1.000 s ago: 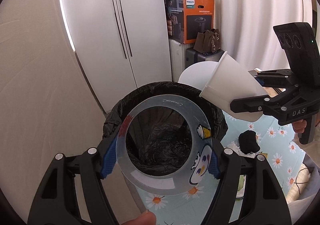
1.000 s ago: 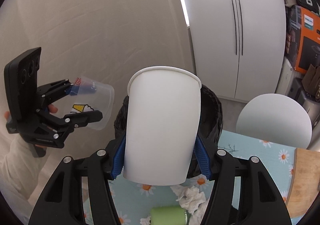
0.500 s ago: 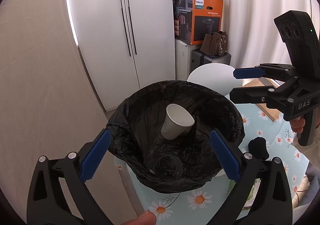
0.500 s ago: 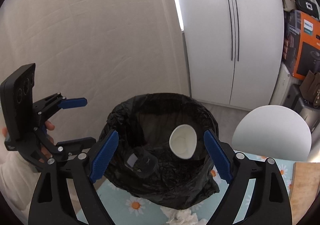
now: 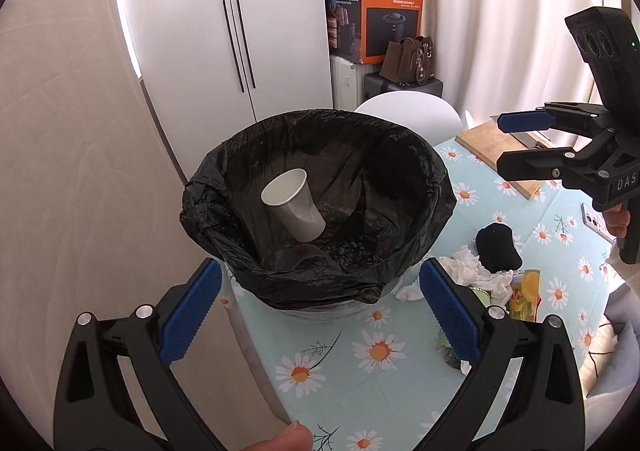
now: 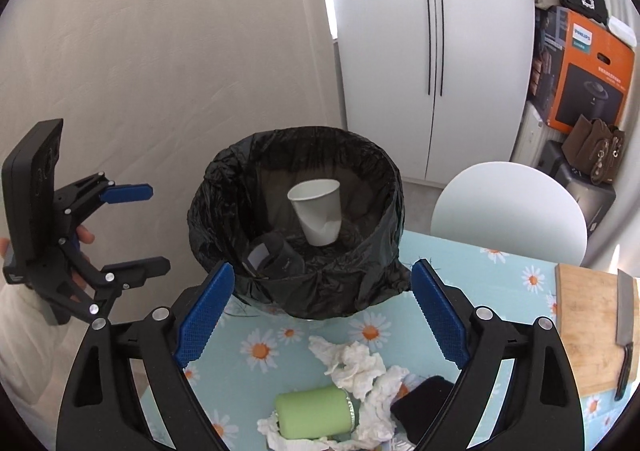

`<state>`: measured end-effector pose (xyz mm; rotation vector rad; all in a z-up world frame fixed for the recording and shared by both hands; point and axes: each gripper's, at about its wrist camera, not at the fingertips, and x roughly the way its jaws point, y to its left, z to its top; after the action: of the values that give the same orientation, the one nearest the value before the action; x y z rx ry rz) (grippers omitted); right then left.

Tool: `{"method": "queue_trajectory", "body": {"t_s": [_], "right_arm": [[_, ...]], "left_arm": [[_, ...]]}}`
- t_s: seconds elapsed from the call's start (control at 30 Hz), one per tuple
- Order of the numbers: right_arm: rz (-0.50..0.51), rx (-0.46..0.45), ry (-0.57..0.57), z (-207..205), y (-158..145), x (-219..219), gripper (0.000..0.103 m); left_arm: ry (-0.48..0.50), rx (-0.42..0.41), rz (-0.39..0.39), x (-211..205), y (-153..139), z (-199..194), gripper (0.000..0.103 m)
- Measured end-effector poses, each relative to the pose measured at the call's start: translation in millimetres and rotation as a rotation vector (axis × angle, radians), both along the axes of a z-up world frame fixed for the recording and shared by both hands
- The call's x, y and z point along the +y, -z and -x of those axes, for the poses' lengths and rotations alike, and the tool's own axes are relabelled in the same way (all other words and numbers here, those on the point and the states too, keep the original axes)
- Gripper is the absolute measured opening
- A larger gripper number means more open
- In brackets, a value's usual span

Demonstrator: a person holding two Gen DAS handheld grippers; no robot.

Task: Collect trash
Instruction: 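Move the right tool back toward the black cloth on the table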

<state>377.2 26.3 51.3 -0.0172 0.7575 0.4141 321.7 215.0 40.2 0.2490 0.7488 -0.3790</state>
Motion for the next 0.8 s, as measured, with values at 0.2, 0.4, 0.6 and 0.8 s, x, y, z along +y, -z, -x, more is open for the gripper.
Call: {"method": "queue_trajectory", "body": {"t_s": [0.2,0.4,0.6,0.8], "right_arm": [[0.02,0.016,0.05,43,10,-14,0.085],[0.049,0.047,0.096,77,24,-27,0.085],[0.065,0.053,0.14,106,28,-42,0.085],[0.067,0.07,0.162,120,35,-56,0.086]], "left_arm": [[0.051,0.008,-0.01,-17,8,22,0.097],[0.101,-0.002,-0.015,-36,13,43,0.097],[0.134,0.013,-0.008,-51,20,59,0.097],[0.148,0.039,-0.016,-66,31,74,0.097]]}}
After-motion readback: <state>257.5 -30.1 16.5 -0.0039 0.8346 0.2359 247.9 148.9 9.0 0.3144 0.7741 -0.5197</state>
